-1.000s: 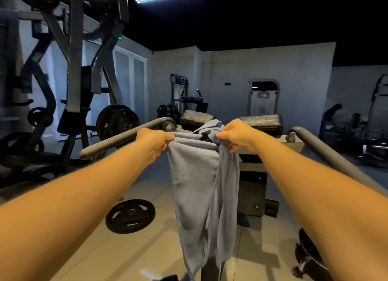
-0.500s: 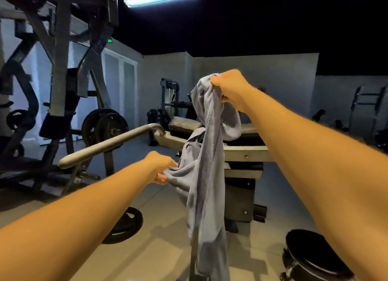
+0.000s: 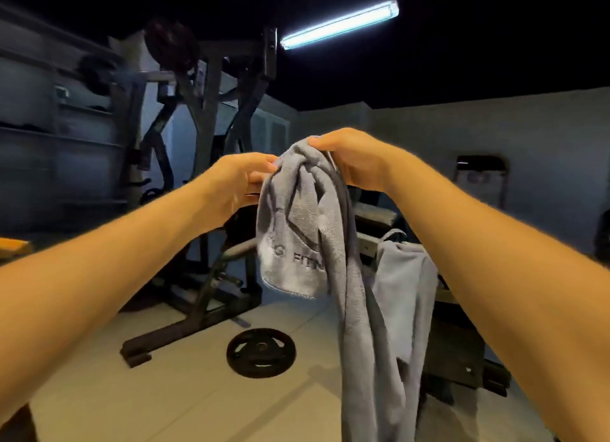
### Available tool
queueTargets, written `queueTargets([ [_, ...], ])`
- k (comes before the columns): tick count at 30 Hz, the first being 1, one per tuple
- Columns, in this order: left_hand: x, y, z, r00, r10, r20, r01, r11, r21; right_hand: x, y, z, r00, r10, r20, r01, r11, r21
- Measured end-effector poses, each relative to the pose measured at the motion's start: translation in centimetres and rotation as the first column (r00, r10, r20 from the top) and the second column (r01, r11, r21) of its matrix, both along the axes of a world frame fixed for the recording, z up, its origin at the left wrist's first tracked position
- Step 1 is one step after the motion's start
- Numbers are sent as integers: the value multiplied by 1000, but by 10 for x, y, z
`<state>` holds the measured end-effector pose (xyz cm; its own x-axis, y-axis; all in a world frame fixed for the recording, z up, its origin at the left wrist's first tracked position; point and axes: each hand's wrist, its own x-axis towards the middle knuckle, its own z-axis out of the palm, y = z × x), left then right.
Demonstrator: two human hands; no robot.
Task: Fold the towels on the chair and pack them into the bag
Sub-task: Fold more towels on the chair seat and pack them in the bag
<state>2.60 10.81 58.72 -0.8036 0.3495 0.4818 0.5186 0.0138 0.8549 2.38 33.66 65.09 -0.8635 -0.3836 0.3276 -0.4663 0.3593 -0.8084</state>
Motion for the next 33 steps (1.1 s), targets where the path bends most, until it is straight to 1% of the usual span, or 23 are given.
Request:
queueTargets([
  [2,12,-43,-7,1000,-7,9,8,995,-96,1,-34,-10,996,81,32,-82,996,28],
  [3,18,-65,-12,1000,23,20,-21,992,-124,3,-52,-16,992,119,51,-121,991,53],
  [6,34,-128,-25,978,200,59,-178,947,-267,-1,-103,-33,971,219,97,-229,967,110],
  [8,48,-169,-35,930,352,107,-280,866,-414,-7,-141,-45,961,248,123,-264,955,134],
  [9,57,-192,-41,904,414,108,-315,814,-489,-9,-162,-52,957,261,131,-279,948,151],
  [11,69,-232,-53,854,519,46,-392,698,-600,-13,-199,-65,956,265,125,-285,939,192],
  [12,75,-254,-59,814,580,-12,-463,637,-616,-16,-219,-72,959,260,110,-278,936,214],
  [13,78,-275,-64,761,644,-72,-554,588,-590,-17,-239,-78,964,254,75,-264,935,236],
  [15,87,-314,-70,635,759,-140,-729,530,-434,-21,-279,-86,967,254,-19,-241,938,249],
  [17,99,-347,-77,534,820,-207,-837,478,-267,-23,-316,-92,960,274,-63,-260,950,171],
  [19,115,-376,-94,479,817,-322,-877,425,-225,-22,-348,-101,951,303,-58,-303,953,13],
  [20,122,-391,-109,454,801,-391,-889,380,-256,-21,-363,-107,950,305,-66,-309,950,-54],
  [21,128,-406,-127,443,781,-440,-890,324,-322,-21,-377,-115,953,291,-83,-299,949,-97],
  [22,136,-421,-147,462,765,-449,-863,270,-428,-21,-391,-124,958,267,-100,-278,954,-114],
  [24,151,-444,-182,561,739,-373,-712,201,-673,-19,-417,-144,964,253,-87,-261,961,-90],
  [25,157,-452,-194,602,731,-321,-635,195,-747,-18,-429,-154,960,274,-56,-277,959,-57],
  [26,161,-457,-201,618,737,-272,-592,209,-779,-17,-440,-165,952,306,-17,-306,952,-13],
  [27,163,-461,-205,610,757,-234,-591,239,-770,-15,-450,-176,940,342,14,-342,939,37],
  [29,158,-464,-206,529,832,-169,-696,311,-648,-10,-465,-201,919,394,37,-395,910,127],
  [30,152,-462,-206,484,865,-135,-753,333,-567,-9,-471,-215,913,406,39,-407,900,156],
  [31,144,-457,-207,460,882,-100,-788,353,-504,-7,-475,-228,907,418,49,-419,891,171],
  [32,137,-451,-209,464,883,-70,-799,383,-464,-7,-478,-240,898,435,74,-441,881,174],
  [33,129,-444,-211,493,870,-36,-789,429,-441,-6,-480,-249,882,458,110,-470,866,170],
])
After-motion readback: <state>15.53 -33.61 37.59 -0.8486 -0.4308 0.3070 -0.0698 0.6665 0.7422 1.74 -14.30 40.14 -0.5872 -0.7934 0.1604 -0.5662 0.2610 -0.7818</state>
